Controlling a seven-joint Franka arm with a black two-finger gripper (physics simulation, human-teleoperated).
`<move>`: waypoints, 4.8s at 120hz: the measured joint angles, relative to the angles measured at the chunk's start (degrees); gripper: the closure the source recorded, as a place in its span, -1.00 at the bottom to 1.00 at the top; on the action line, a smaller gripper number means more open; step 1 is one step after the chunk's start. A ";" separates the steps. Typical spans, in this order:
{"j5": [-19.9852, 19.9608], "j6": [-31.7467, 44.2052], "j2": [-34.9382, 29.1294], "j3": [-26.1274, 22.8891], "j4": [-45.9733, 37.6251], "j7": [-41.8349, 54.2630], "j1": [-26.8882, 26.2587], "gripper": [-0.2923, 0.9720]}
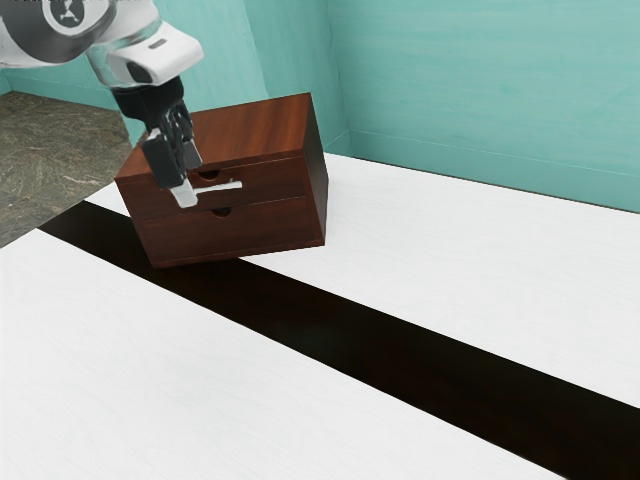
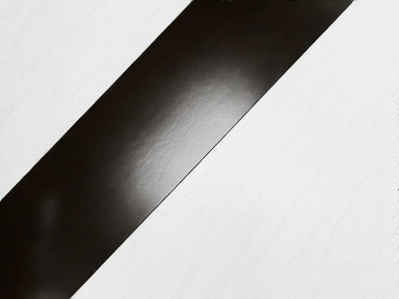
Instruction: Pull the drawer handle with one arm to open the drawer
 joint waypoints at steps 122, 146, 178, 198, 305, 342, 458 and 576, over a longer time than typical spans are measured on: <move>15.74 21.86 -12.35 0.73 -30.43 -2.86 2.62 -0.34; 16.04 26.91 -7.92 0.92 -26.71 -1.24 4.30 0.15; 15.55 30.72 -0.55 1.25 -20.75 1.65 5.57 0.31; 13.64 33.79 2.33 1.22 -17.51 4.58 8.27 0.31; 4.13 37.32 16.39 0.87 -1.79 19.60 13.54 0.31; 3.45 38.79 18.88 0.77 -1.76 22.92 14.25 0.32; 2.66 55.58 -6.54 5.97 -39.62 26.20 4.97 0.71; 4.88 58.91 -17.91 5.85 -52.68 25.45 1.24 0.61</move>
